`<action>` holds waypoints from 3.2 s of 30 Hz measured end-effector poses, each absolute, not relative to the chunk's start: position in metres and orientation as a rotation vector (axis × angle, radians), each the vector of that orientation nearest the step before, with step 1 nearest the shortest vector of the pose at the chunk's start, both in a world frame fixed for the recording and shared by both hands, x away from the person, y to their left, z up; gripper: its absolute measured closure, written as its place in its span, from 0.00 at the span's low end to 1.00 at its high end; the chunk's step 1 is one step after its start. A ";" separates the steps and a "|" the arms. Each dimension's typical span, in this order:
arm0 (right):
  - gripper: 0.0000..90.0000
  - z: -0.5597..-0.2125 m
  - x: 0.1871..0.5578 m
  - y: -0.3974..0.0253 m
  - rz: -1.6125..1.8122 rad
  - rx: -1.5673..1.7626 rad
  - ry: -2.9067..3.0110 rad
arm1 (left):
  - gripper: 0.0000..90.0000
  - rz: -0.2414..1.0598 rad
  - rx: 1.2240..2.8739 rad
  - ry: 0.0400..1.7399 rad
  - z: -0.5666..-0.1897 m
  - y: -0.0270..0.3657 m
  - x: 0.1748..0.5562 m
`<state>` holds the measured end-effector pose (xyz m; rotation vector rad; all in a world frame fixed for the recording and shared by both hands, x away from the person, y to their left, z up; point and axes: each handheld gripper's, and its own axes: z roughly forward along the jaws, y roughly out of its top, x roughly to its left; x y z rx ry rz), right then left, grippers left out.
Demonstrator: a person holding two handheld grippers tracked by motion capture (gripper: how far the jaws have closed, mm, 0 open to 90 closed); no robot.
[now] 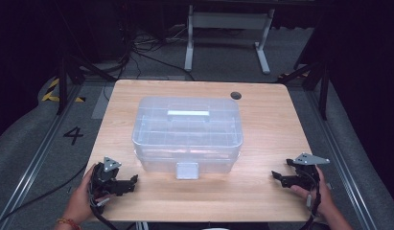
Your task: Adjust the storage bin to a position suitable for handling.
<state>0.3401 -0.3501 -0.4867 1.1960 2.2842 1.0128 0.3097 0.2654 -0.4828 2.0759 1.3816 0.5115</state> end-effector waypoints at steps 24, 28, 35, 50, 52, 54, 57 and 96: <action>0.22 -0.483 0.342 -0.346 0.967 1.170 2.303 | 0.00 0.496 2.186 1.168 -0.482 0.277 0.314; 0.28 -0.481 0.342 -0.343 0.949 1.131 2.308 | 0.00 0.449 2.183 1.167 -0.482 0.280 0.316; 0.32 -0.465 0.341 -0.346 1.053 1.113 2.287 | 0.00 0.418 2.195 1.140 -0.483 0.284 0.317; 0.36 -0.420 0.351 -0.326 1.148 0.967 2.237 | 0.01 0.418 2.188 1.146 -0.483 0.285 0.316; 0.37 -0.412 0.352 -0.323 1.182 0.956 2.230 | 0.01 0.419 2.191 1.144 -0.483 0.285 0.316; 0.37 -0.404 0.354 -0.320 1.197 0.934 2.221 | 0.01 0.422 2.191 1.143 -0.483 0.285 0.316; 0.38 -0.393 0.357 -0.316 1.231 0.919 2.206 | 0.01 0.423 2.188 1.144 -0.483 0.285 0.316; 0.43 -0.319 0.399 -0.219 1.332 0.588 2.299 | 0.05 0.432 2.174 1.150 -0.482 0.287 0.310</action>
